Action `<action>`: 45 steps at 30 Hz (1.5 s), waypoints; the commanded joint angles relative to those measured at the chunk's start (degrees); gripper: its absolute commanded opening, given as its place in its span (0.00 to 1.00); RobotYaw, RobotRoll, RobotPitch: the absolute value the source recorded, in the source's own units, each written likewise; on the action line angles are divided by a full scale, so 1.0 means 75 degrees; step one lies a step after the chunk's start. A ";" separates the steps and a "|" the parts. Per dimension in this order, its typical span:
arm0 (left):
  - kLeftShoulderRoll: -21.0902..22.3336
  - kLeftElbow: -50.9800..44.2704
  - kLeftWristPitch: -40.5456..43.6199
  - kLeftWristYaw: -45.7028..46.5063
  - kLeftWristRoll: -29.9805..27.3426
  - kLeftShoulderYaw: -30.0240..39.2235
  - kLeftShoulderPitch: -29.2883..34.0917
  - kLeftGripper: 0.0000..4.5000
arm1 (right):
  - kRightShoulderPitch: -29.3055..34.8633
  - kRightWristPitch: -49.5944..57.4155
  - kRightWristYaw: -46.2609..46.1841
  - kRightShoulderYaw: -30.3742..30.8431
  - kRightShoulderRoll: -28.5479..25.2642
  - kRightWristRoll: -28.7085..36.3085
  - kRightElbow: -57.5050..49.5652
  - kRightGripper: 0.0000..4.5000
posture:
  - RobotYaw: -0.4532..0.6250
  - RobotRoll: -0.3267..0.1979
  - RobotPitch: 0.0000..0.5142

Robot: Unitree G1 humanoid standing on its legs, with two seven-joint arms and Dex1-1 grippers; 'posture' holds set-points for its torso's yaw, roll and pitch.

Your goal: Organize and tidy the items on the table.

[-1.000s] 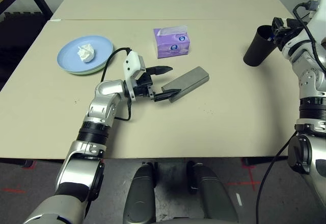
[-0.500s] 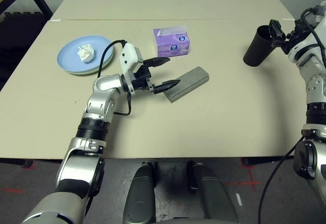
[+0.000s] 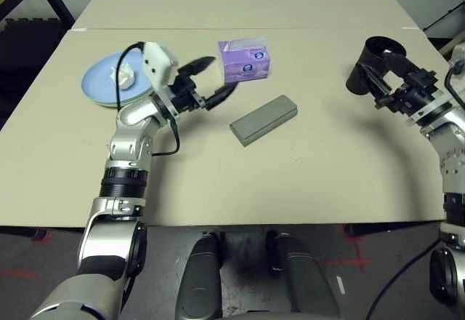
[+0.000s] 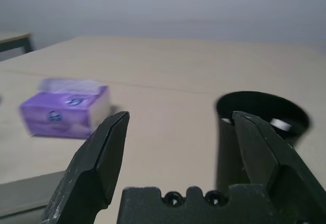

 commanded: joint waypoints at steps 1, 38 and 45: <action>-0.0017 -0.0042 -0.0429 0.1401 0.0445 0.0534 0.0602 1.00 | 0.0324 -0.0531 -0.1076 -0.0130 0.0458 -0.0534 0.0030 0.99 | 0.48 0.62 0.33; 0.0811 0.1326 -0.0832 0.1889 -0.0353 0.1735 0.1469 1.00 | 0.0031 -0.1750 -0.1470 -0.0171 0.0265 -0.0677 0.2100 0.99 | 0.51 0.62 0.31; 0.0777 0.1219 -0.0883 0.2038 -0.0376 0.1763 0.1481 1.00 | -0.0056 -0.1801 -0.1608 -0.0214 0.0278 -0.0708 0.2212 0.99 | 0.52 0.62 0.31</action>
